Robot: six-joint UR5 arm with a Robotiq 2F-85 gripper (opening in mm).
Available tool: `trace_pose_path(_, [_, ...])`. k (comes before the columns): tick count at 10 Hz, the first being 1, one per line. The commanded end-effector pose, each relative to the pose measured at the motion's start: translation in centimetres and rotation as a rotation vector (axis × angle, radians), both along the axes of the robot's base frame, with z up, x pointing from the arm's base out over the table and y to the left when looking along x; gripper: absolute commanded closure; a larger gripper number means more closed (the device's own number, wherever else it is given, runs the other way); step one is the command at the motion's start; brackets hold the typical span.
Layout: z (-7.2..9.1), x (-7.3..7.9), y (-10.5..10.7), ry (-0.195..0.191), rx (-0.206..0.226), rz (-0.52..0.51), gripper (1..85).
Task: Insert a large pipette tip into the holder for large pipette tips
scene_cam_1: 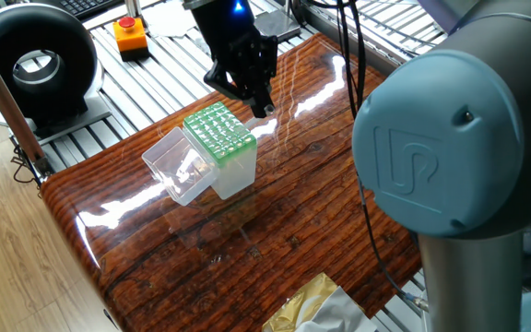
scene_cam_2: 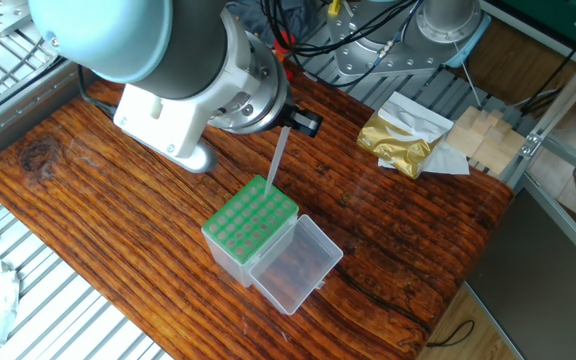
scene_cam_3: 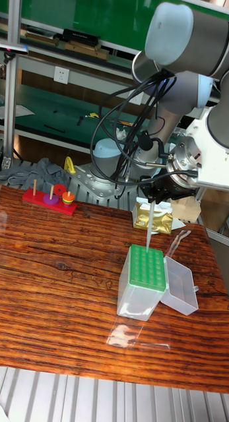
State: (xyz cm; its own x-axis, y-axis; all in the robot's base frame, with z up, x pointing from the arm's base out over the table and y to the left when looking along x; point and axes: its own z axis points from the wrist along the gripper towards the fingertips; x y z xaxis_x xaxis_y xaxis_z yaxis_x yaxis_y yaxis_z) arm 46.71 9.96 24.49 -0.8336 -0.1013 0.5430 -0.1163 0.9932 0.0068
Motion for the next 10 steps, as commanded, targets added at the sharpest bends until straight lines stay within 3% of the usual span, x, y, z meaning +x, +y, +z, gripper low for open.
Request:
trace_pose_path(1, [-0.39, -0.12, 0.14, 0.002, 0.019, 0.003, 84.7])
trace_pose_path(7, [0.35, -0.83, -0.30, 0.011, 0.021, 0.003, 84.7])
trace_pose_path(10, [-0.20, -0.25, 0.05, -0.017, 0.020, -0.007, 84.7])
